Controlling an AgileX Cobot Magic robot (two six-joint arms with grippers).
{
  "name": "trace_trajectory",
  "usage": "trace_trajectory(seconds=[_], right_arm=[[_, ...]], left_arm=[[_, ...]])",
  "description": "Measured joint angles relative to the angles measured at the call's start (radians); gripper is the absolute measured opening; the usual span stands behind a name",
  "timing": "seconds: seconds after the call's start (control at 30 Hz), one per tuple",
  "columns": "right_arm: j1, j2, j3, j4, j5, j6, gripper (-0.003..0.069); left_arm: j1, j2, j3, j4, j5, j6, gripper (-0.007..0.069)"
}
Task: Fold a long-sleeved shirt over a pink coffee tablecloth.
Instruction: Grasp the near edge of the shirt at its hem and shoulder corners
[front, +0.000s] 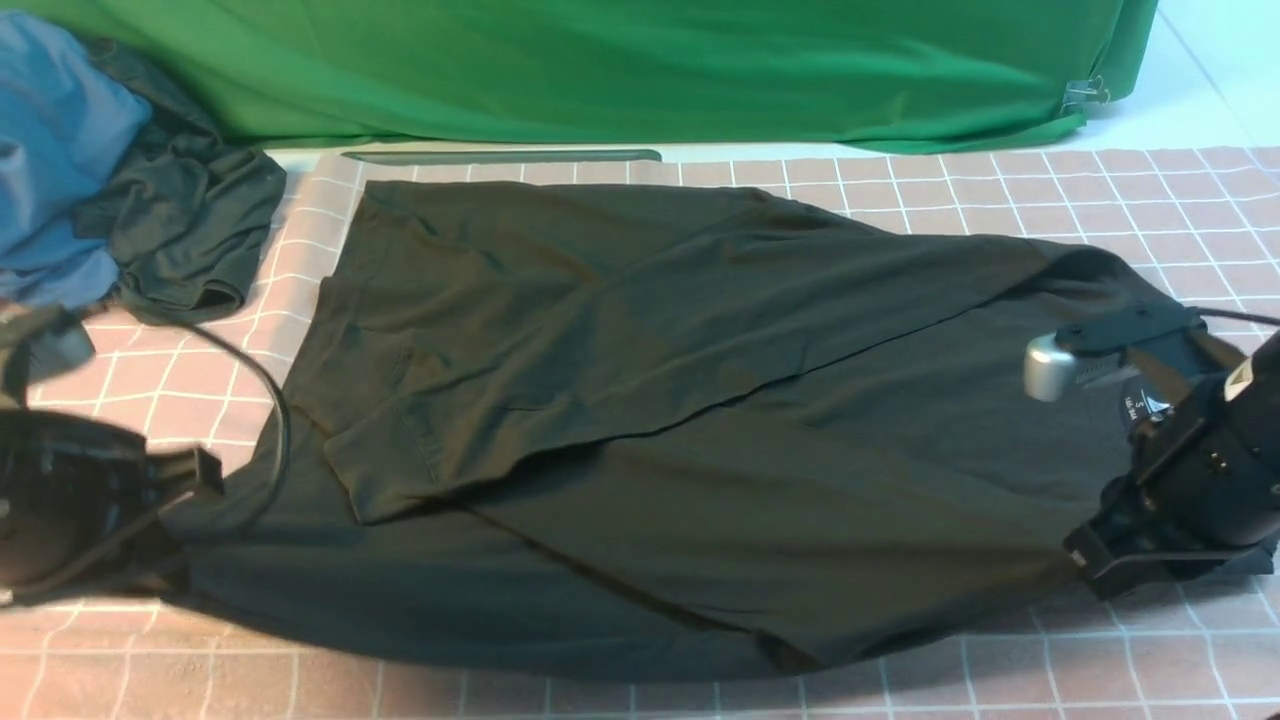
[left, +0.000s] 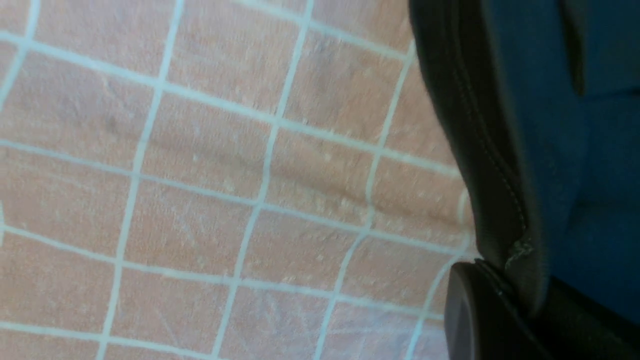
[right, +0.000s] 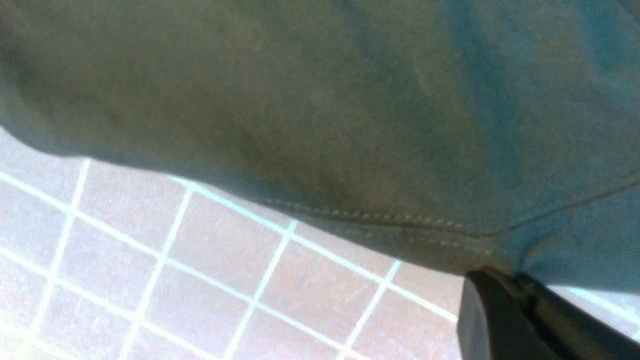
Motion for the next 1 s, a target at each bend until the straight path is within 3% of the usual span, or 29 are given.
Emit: trace_trajectory(seconds=[0.4, 0.6, 0.7, 0.87, 1.0], right_arm=[[0.000, 0.017, -0.150, -0.027, 0.032, 0.013, 0.0038], [0.036, 0.025, -0.101, 0.028, 0.140, -0.075, 0.0057], [0.073, 0.025, -0.027, 0.015, 0.113, -0.088, 0.0152], [0.096, 0.037, 0.104, -0.046, -0.092, -0.081, 0.0421], [0.099, 0.081, 0.127, -0.090, -0.190, -0.063, 0.0470]], left_arm=[[0.000, 0.064, -0.132, -0.060, -0.032, -0.048, 0.0046], [0.000, 0.086, -0.136, -0.043, 0.000, -0.050, 0.0046], [0.000, 0.086, -0.136, -0.038, 0.009, -0.050, 0.0046], [0.000, 0.086, -0.136, -0.035, 0.029, -0.050, 0.0046], [0.000, 0.086, -0.136, -0.033, 0.025, -0.050, 0.0046]])
